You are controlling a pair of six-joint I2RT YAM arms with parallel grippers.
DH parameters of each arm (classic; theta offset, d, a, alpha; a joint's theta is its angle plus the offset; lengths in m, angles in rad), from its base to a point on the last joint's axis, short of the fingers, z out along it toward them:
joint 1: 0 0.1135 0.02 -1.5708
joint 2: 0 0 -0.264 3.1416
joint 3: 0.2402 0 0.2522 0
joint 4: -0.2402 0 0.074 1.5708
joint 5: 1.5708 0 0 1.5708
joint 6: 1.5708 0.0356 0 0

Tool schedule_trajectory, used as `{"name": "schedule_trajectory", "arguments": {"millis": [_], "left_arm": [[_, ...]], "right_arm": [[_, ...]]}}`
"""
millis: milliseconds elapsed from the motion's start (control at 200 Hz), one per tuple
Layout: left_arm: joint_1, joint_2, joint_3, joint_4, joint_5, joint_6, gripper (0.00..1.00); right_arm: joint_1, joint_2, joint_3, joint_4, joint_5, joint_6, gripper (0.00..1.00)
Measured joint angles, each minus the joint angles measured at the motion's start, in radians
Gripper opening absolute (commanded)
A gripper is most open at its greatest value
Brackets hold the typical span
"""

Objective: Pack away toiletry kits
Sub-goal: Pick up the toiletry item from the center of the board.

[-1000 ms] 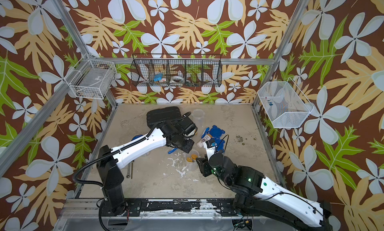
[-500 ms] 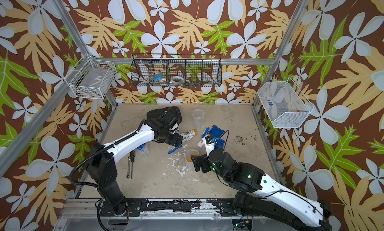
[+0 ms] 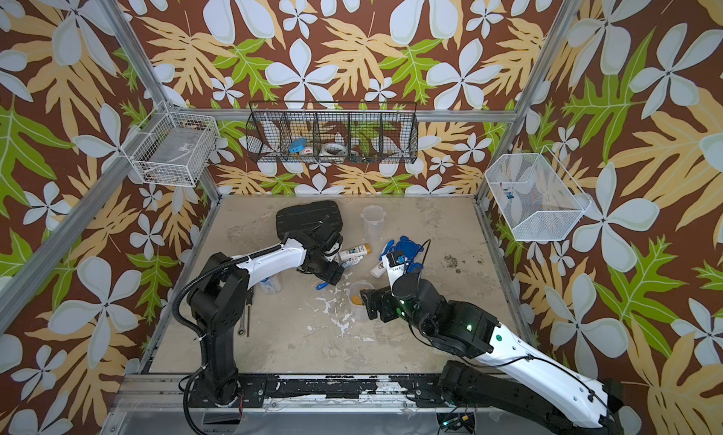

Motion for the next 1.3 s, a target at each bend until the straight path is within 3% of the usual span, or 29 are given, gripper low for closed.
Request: {"name": "schedule_trajectory", "arguments": {"millis": [445, 781, 921, 1301], "left_arm": [[-0.005, 0.004, -0.090, 0.097, -0.023, -0.011, 0.49], [-0.025, -0.060, -0.195, 0.196, -0.051, -0.043, 0.33], [-0.027, -0.099, -0.217, 0.150, -0.029, -0.048, 0.19], [-0.047, -0.361, -0.262, 0.102, 0.026, -0.119, 0.15]], "right_arm": [[-0.058, 0.026, 0.005, 0.007, -0.030, -0.009, 0.94], [-0.155, -0.029, -0.039, 0.000, -0.113, -0.001, 0.94], [-0.182, -0.016, -0.044, 0.000, -0.163, 0.013, 0.94], [-0.291, 0.017, -0.012, -0.035, -0.369, 0.109, 0.93]]}}
